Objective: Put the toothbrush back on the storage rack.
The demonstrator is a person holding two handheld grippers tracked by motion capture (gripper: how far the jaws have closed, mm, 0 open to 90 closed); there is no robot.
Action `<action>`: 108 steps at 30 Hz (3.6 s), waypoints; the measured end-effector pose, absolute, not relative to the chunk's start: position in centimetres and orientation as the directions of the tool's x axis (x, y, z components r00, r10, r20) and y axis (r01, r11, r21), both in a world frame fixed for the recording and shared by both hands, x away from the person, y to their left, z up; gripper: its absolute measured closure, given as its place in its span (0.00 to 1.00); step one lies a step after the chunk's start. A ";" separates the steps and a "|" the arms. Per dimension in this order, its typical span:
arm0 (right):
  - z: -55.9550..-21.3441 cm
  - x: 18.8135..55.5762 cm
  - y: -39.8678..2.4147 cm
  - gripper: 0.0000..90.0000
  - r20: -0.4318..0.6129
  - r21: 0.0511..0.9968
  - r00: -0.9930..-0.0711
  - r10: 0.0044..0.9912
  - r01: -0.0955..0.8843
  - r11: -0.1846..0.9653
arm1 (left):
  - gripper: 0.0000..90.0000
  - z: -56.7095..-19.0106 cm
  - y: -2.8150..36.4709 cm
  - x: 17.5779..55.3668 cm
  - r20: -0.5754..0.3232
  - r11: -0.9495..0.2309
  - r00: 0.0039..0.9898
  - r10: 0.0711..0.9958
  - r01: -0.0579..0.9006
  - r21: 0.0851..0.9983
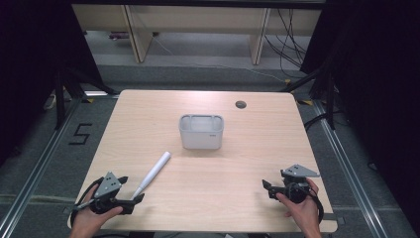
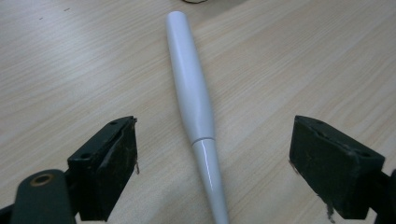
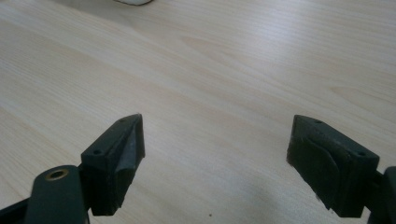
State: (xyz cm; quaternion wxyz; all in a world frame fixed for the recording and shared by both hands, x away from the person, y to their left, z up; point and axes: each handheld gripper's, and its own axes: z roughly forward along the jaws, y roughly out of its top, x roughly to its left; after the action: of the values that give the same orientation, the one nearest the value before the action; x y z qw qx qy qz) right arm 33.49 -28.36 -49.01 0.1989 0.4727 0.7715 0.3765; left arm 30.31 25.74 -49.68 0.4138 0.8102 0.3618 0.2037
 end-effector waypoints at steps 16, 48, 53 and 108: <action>-49.0 33.5 -28.4 0.22 0.024 0.763 -0.476 0.879 0.577 0.291 | 0.17 -49.7 25.7 30.3 0.032 -0.402 0.661 0.750 0.416 0.816; -49.0 33.5 -28.3 0.24 0.041 0.759 -0.484 0.874 0.584 0.287 | 1.00 -50.0 24.8 30.3 0.016 -0.455 0.722 0.692 0.419 0.786; -49.0 33.6 -28.4 0.24 0.029 0.761 -0.484 0.874 0.578 0.295 | 1.00 -50.2 24.9 30.4 0.025 -0.475 0.721 0.693 0.429 0.769; -49.4 33.8 -28.4 0.24 0.050 0.750 -0.495 0.868 0.593 0.295 | 0.98 -51.2 27.4 38.6 0.093 -0.500 0.628 0.772 0.512 0.698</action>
State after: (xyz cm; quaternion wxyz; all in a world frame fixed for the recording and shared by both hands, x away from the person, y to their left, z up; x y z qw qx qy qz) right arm 33.78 -28.45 -49.36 0.1872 0.4665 0.7826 0.3673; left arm 38.62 27.42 -51.19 0.3235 0.8424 0.3811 0.2014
